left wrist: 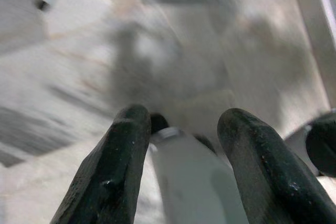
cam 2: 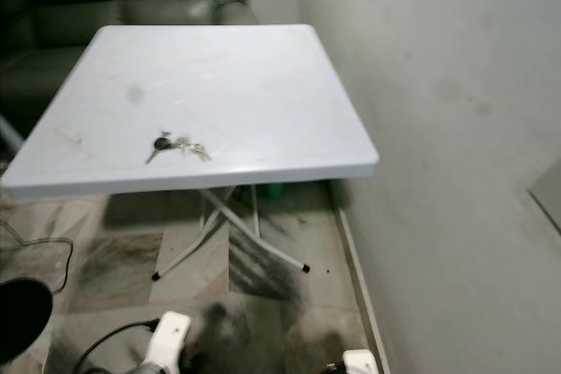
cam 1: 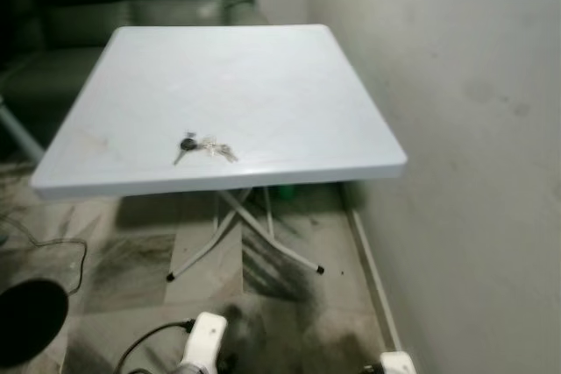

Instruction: Hang keys on a hook

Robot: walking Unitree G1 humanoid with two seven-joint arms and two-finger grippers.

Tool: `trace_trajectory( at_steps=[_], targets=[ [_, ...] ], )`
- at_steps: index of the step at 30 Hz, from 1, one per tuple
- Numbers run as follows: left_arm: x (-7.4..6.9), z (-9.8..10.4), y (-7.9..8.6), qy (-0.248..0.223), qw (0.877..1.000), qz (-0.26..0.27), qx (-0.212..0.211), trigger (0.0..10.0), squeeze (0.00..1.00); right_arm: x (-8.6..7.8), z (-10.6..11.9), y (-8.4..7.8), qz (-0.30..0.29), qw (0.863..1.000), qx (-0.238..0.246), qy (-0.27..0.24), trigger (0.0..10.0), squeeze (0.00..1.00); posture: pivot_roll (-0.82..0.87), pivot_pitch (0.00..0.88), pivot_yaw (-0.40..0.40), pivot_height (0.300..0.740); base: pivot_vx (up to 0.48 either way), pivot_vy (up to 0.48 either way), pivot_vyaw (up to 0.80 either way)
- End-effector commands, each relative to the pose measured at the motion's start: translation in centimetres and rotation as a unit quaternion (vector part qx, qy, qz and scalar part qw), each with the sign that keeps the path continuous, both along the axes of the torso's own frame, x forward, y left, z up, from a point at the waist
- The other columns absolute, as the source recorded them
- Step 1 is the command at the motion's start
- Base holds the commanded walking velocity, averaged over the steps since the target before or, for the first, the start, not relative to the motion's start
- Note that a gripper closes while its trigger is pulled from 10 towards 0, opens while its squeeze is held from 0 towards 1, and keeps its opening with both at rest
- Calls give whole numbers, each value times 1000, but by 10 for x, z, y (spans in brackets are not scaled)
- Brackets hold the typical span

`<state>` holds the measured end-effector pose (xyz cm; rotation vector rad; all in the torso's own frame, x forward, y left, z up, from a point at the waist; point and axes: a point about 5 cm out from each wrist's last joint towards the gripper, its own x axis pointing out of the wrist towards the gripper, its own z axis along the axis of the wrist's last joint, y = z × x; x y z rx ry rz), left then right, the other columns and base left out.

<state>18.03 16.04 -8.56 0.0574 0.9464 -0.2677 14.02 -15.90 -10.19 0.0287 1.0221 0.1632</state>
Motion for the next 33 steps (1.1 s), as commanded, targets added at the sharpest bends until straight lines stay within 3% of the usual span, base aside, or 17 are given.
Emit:
trace_trajectory(
  at_steps=[1, 8, 13, 15, 16, 19, 20, 23, 25, 30, 31, 33],
  targets=[
    [1, 0, -10, -4, 1000, -2, -12, 10000, 0, -7, -2, -11, -8, 1000, -13, 15, 10000, 0, -151, 0, -10, 724, 0, 0, 800],
    [7, 4, -13, -32, 998, -46, 14, 10000, 0, 0, 1, -13, -4, 1000, -19, -9, 10000, 0, -151, 0, -6, 724, 0, 0, 571],
    [25, 16, -21, -90, 993, -78, 8, 10000, 0, 31, 16, -17, -3, 997, -14, -76, 10000, 0, -157, 0, 0, 724, 0, 0, 0],
    [28, 18, -22, -99, 992, -79, 7, 10000, 0, 35, 18, -17, -2, 996, -15, -84, 10000, 0, -157, 0, 0, 724, 0, 0, 0],
    [38, 25, -22, -125, 990, -69, -1, 10000, 0, 47, 25, -18, 4, 993, -19, -113, 10000, 0, -157, 0, 0, 724, 0, 0, 0],
    [55, 38, -24, -164, 985, -49, -20, 10000, 0, 63, 35, -19, 10, 988, -19, -153, 10000, 0, -150, 0, -3, 724, 0, 0, 0],
    [68, 49, -26, -196, 979, -37, -37, 10000, 0, 74, 43, -18, 10, 983, -14, -183, 10000, 0, -148, 0, -4, 724, 0, 0, 0],
    [82, 62, -27, -231, 971, -19, -58, 10000, 0, 87, 53, -17, 10, 976, -8, -218, 10000, 0, -146, 0, -4, 724, 0, 0, 0],
    [101, 81, -29, -277, 957, 3, -82, 10000, 0, 106, 69, -13, 8, 963, 4, -269, 10000, 0, -147, 0, -3, 724, 0, 0, 0],
    [119, 102, -32, -323, 940, 32, -107, 10000, 0, 121, 84, -8, 13, 950, 16, -311, 10000, 0, -148, 0, 0, 724, 0, 0, 0],
    [132, 119, -37, -354, 926, 37, -125, 10000, 0, 127, 91, -4, 22, 943, 19, -332, 10000, 0, -146, 0, 2, 724, 0, 0, 0],
    [139, 129, -40, -373, 918, 36, -134, 10000, 0, 130, 95, -2, 25, 938, 23, -344, 10000, 0, -146, 0, 2, 724, 0, 0, 0]
  ],
)
